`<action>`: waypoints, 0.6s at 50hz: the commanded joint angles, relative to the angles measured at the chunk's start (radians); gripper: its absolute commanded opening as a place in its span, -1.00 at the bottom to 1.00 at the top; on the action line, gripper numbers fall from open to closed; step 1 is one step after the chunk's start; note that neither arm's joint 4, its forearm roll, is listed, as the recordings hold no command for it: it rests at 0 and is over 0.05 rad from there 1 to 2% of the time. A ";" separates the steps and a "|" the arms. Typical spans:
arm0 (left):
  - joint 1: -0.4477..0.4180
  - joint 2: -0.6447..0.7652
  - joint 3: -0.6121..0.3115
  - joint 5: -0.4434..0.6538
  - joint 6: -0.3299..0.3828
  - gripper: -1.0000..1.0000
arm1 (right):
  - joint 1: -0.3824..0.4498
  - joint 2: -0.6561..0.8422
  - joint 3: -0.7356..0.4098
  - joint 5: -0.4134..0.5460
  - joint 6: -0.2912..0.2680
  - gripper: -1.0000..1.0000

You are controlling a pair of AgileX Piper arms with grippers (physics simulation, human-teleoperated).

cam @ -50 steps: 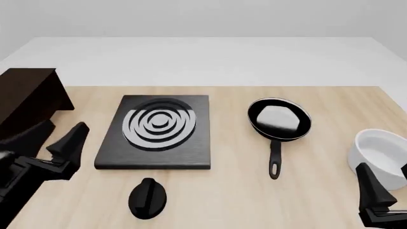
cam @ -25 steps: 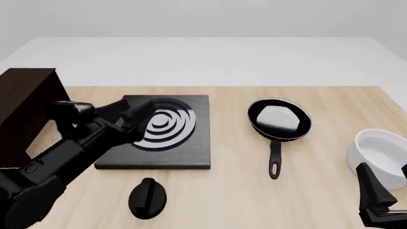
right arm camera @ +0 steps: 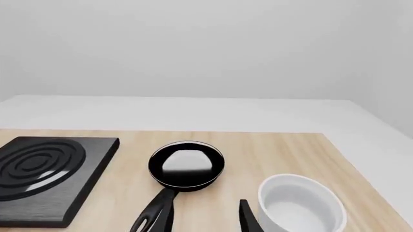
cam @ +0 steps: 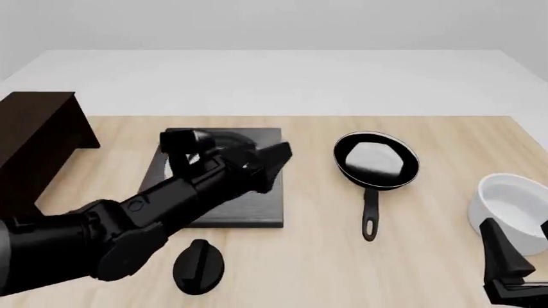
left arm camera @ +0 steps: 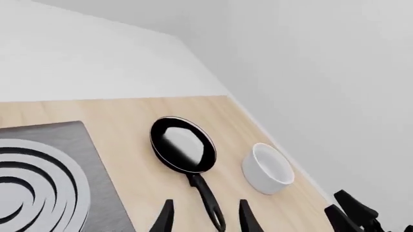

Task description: Put the frying pan on top of the cabinet.

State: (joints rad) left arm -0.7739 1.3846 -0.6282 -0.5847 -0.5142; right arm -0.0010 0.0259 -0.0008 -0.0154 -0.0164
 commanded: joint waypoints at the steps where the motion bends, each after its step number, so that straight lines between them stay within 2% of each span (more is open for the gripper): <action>1: -0.094 0.168 -0.094 -0.007 -0.065 1.00 | -0.004 0.008 0.000 -0.009 0.005 1.00; 5: -0.118 0.203 -0.121 -0.007 -0.093 1.00 | -0.005 0.012 0.000 -0.012 0.006 1.00; 17: -0.104 0.333 -0.194 0.003 -0.202 1.00 | -0.008 0.014 0.000 -0.014 0.010 1.00; 30: -0.124 0.453 -0.279 0.025 -0.250 1.00 | -0.010 0.013 0.000 -0.012 0.013 1.00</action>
State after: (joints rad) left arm -0.8816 1.7480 -0.8516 -0.5667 -0.7136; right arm -0.0092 0.0394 -0.0004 -0.0280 -0.0066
